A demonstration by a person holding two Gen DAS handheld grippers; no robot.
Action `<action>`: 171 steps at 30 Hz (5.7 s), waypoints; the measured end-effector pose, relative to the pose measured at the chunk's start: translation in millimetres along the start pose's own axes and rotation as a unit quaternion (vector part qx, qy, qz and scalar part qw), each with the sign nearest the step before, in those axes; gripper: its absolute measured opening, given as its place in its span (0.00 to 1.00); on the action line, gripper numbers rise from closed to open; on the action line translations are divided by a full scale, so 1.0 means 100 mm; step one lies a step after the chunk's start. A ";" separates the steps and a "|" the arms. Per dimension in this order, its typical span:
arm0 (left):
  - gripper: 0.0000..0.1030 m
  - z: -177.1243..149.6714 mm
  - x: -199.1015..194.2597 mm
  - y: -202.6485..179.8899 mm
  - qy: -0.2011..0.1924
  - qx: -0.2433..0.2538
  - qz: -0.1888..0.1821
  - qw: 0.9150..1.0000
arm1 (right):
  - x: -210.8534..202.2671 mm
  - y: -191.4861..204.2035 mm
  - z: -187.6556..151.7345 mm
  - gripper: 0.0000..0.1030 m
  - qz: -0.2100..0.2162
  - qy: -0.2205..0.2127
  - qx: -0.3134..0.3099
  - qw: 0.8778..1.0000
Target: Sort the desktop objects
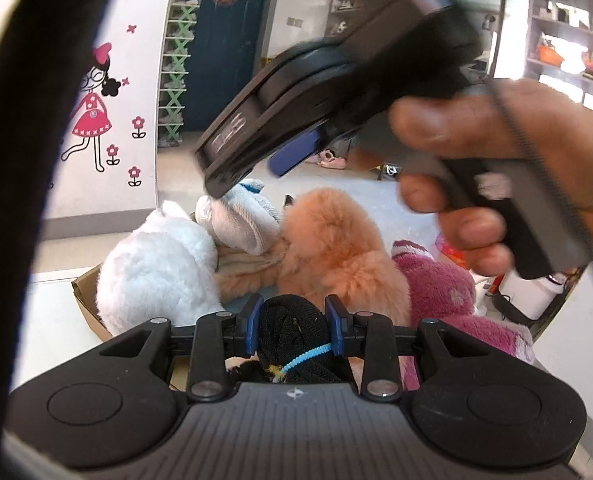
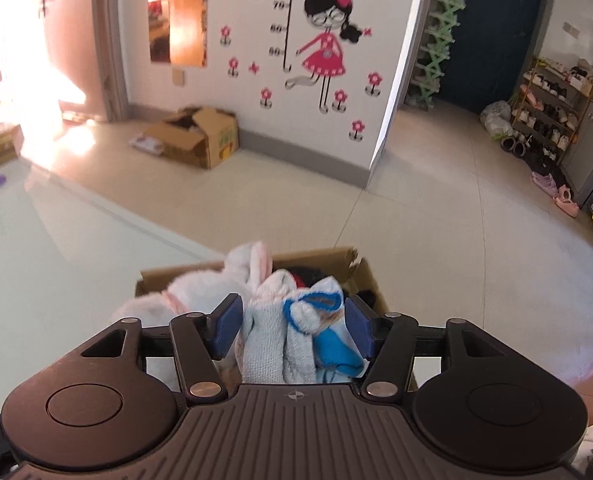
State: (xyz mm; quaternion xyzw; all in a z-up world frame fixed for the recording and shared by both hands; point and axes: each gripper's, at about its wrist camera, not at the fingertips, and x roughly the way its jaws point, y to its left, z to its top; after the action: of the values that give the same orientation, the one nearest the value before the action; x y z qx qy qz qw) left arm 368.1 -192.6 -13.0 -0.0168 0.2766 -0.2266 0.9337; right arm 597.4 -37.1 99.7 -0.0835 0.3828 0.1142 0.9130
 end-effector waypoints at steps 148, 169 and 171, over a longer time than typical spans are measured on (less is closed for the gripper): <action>0.99 -0.71 -1.63 -0.20 0.049 0.014 0.149 0.988 | -2.59 1.91 -2.97 1.00 -0.121 -0.140 0.205 0.961; 0.99 -0.71 -1.62 -0.19 0.054 0.014 0.147 0.988 | -2.59 1.92 -2.97 1.00 -0.119 -0.137 0.204 0.962; 0.99 -0.71 -1.61 -0.18 0.054 0.013 0.147 0.988 | -2.59 1.92 -2.97 1.00 -0.118 -0.137 0.204 0.962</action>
State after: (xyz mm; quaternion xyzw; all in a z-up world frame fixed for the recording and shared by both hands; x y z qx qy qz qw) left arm 203.4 -132.4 11.3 0.0483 0.3233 -0.0914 0.9406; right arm 166.8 38.9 67.6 0.0763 0.2563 -0.0646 0.9614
